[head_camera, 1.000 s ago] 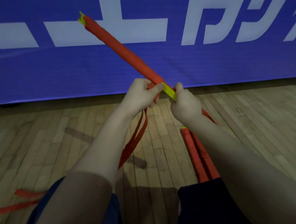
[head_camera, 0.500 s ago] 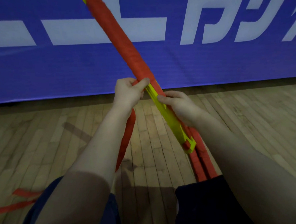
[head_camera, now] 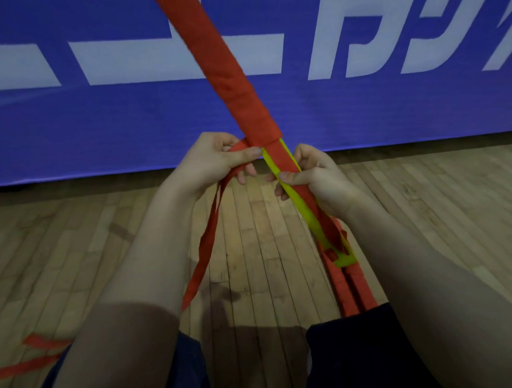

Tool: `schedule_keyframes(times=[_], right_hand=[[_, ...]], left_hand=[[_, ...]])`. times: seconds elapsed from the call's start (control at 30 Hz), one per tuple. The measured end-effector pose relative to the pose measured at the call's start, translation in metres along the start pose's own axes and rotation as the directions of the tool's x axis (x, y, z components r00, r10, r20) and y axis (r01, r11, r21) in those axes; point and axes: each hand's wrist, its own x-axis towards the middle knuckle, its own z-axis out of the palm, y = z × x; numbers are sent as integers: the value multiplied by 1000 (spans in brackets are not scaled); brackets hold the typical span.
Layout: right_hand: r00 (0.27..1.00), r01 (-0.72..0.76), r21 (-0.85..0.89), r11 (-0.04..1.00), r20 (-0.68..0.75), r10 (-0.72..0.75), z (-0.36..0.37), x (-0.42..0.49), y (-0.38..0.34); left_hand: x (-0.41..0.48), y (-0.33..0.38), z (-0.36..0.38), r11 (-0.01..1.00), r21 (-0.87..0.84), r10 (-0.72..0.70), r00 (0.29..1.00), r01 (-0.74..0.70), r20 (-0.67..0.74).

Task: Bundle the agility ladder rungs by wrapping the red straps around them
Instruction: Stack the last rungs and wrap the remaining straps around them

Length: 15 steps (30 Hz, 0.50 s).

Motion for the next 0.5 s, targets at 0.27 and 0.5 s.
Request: schedule_keyframes(times=[0.27, 0.5], right_hand=[[994, 4, 83, 997, -108, 5, -4, 2, -6], [929, -67, -111, 992, -370, 22, -7, 9, 1]], left_hand=[[-2, 0, -10, 991, 115, -75, 997, 73, 11], [-3, 3, 3, 978, 205, -49, 993, 25, 110]])
